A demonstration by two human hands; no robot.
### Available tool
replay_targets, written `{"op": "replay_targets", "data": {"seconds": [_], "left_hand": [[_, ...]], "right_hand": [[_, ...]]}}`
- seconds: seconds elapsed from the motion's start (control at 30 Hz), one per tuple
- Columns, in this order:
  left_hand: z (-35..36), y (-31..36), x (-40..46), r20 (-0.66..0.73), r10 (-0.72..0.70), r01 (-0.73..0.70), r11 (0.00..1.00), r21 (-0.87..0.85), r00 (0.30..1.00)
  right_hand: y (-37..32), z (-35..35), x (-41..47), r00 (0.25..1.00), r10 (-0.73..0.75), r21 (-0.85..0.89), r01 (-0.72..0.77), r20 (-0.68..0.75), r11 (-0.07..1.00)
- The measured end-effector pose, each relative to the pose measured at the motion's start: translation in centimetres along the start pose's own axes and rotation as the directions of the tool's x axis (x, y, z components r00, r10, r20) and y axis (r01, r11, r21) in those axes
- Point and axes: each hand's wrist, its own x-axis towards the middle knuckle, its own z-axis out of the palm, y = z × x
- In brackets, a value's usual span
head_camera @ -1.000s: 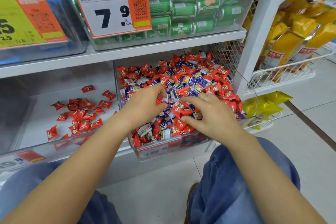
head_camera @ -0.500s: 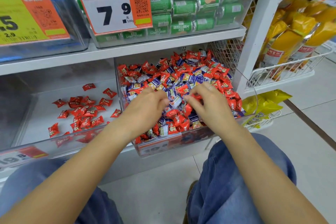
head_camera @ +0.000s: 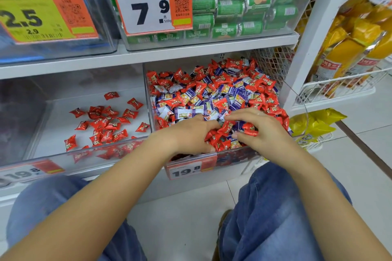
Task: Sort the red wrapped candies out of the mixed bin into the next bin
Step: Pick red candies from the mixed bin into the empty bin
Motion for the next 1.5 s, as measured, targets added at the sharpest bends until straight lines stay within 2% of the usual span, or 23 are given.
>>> {"op": "replay_targets", "data": {"seconds": [0.1, 0.17, 0.23, 0.3, 0.33, 0.4, 0.47, 0.6, 0.7, 0.83, 1.0, 1.13, 1.23, 1.37, 1.5], "left_hand": [[-0.2, -0.7, 0.1, 0.042, 0.042, -0.042, 0.999, 0.016, 0.998], [0.2, -1.0, 0.0, 0.022, 0.077, -0.078, 0.996, 0.051, 0.997], [0.4, -1.0, -0.1, -0.027, 0.112, -0.109, 0.988, 0.107, 0.993], [0.6, -0.9, -0.4, -0.077, 0.153, -0.136, 0.972, 0.192, 0.985], [0.6, -0.9, -0.6, -0.104, 0.165, -0.137, 0.964, 0.229, 0.981], [0.6, -0.9, -0.7, -0.166, 0.153, -0.102, 0.954, 0.283, 0.974], [0.6, -0.9, -0.7, -0.219, 0.114, -0.047, 0.956, 0.290, 0.969], [0.0, -0.7, -1.1, -0.339, 0.071, 0.019, 0.967, 0.256, 0.938], [-0.7, -1.0, -2.0, -0.413, 0.033, 0.059, 0.976, 0.208, 0.910], [-1.4, -1.8, -3.3, -0.515, 0.014, 0.084, 0.982, 0.167, 0.857], [-1.8, -1.9, -4.2, -0.552, 0.005, 0.082, 0.988, 0.133, 0.834], [-1.5, -1.9, -4.5, -0.555, 0.002, 0.070, 0.992, 0.108, 0.832], [-1.4, -2.0, -4.7, -0.561, -0.001, 0.069, 0.993, 0.100, 0.828], [-1.6, -2.3, -5.3, -0.570, -0.019, 0.070, 0.995, 0.066, 0.821], [-2.3, -2.8, -6.3, -0.642, -0.051, 0.043, 0.999, -0.028, 0.765]], "right_hand": [[-0.3, 0.0, 0.6, 0.993, -0.021, -0.265, 0.052, 0.116, 0.963], [-0.3, 0.4, 1.1, 0.984, -0.033, -0.449, 0.111, 0.177, 0.887], [-0.2, 0.6, 1.4, 0.979, -0.109, -0.547, 0.188, 0.175, 0.815], [0.0, 0.6, 1.5, 0.970, -0.181, -0.530, 0.240, 0.163, 0.813], [-0.1, 0.4, 1.4, 0.971, -0.189, -0.479, 0.236, 0.144, 0.846], [-0.4, -0.2, 1.2, 0.986, -0.147, -0.341, 0.167, 0.084, 0.925], [-1.0, -0.9, 1.0, 0.992, -0.063, -0.266, 0.090, 0.108, 0.960], [-1.9, -1.4, 1.8, 0.917, 0.100, -0.372, 0.056, 0.387, 0.926], [-2.3, -0.7, 3.0, 0.890, 0.142, -0.430, 0.066, 0.434, 0.900], [-3.3, 0.3, 4.2, 0.843, 0.251, -0.575, 0.081, 0.476, 0.814], [-4.2, 1.2, 5.3, 0.779, 0.350, -0.516, -0.040, 0.521, 0.856], [-5.3, 2.7, 5.1, 0.795, 0.357, -0.608, 0.018, 0.490, 0.794], [-5.3, 3.3, 5.3, 0.801, 0.378, -0.600, -0.028, 0.465, 0.799], [-4.7, 2.8, 4.6, 0.855, 0.353, -0.488, -0.139, 0.380, 0.862], [-3.9, 1.3, 3.9, 0.915, 0.285, -0.324, -0.187, 0.287, 0.927]]}}
